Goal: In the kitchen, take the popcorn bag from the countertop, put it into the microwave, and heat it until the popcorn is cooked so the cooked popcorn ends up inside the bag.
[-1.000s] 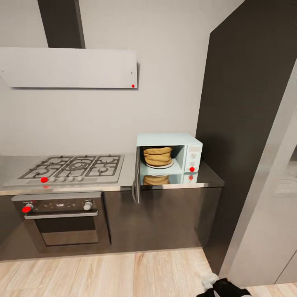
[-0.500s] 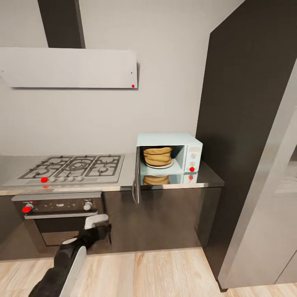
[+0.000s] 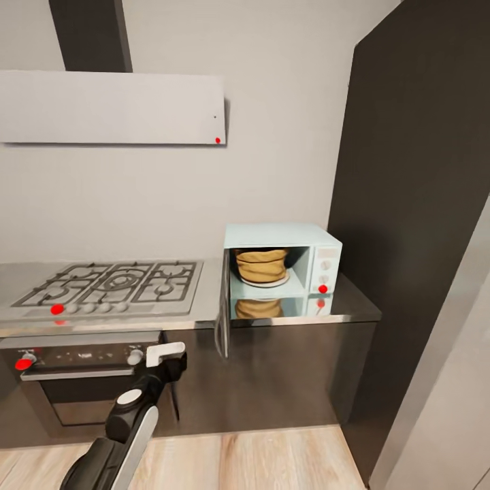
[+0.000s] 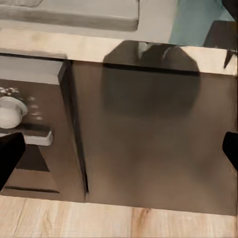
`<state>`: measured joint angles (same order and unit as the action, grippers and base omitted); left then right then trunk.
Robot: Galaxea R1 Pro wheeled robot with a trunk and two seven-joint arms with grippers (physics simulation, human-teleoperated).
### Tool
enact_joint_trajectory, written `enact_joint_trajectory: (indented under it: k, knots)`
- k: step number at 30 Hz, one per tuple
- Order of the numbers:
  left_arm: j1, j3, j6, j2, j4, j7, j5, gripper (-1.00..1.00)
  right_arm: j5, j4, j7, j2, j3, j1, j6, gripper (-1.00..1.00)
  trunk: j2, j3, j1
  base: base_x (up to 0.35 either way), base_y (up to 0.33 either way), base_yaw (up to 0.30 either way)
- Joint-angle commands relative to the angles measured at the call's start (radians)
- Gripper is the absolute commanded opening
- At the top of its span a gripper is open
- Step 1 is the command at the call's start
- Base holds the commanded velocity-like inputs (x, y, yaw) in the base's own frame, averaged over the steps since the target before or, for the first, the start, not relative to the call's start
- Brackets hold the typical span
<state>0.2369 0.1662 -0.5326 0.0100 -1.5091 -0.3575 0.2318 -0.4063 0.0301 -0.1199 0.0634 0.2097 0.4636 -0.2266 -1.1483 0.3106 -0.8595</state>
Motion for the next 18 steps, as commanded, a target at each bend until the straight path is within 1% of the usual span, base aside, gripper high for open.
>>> enact_joint_trajectory:
  k: [1, 4, 11, 13, 15, 16, 18]
  knots:
    - [0.001, 0.001, -0.002, -0.003, -0.001, 0.001, 0.011, 1.0, -0.01, 0.001, -0.003, 0.0, 0.008, 0.001, -0.002, 1.0, -0.001, 0.001, -0.001, 0.322, 0.0, 0.0]
    - [0.001, 0.001, -0.001, -0.007, 0.0, 0.02, 0.011, 1.0, -0.009, 0.002, -0.001, 0.0, 0.009, 0.001, -0.002, 1.0, -0.001, 0.001, -0.001, 0.322, 0.0, 0.0]
    - [0.001, 0.001, 0.0, -0.011, 0.001, 0.027, 0.014, 1.0, -0.008, 0.002, -0.001, 0.0, 0.01, -0.003, 0.011, 1.0, -0.001, 0.001, -0.001, 0.319, 0.0, -0.004]
    - [0.001, 0.004, 0.0, -0.011, 0.002, 0.034, 0.016, 1.0, -0.008, 0.002, -0.001, 0.0, 0.01, -0.003, 0.012, 1.0, -0.001, 0.0, -0.001, 0.155, 0.0, -0.1]
    - [0.001, 0.006, 0.001, -0.012, 0.003, 0.078, 0.013, 1.0, -0.008, 0.002, -0.001, 0.0, 0.01, -0.003, 0.012, 1.0, -0.001, -0.002, -0.001, 0.038, 0.0, -0.157]
    - [0.001, 0.005, 0.003, -0.012, 0.004, 0.12, 0.012, 1.0, -0.008, 0.002, -0.001, 0.0, 0.01, -0.003, 0.012, 1.0, -0.001, -0.004, -0.001, 0.015, 0.0, -0.171]
    - [0.001, 0.003, 0.012, -0.014, 0.006, 0.173, 0.01, 1.0, -0.008, 0.002, -0.001, 0.0, 0.01, -0.004, 0.012, 1.0, -0.001, -0.006, -0.001, 0.007, 0.0, -0.176]
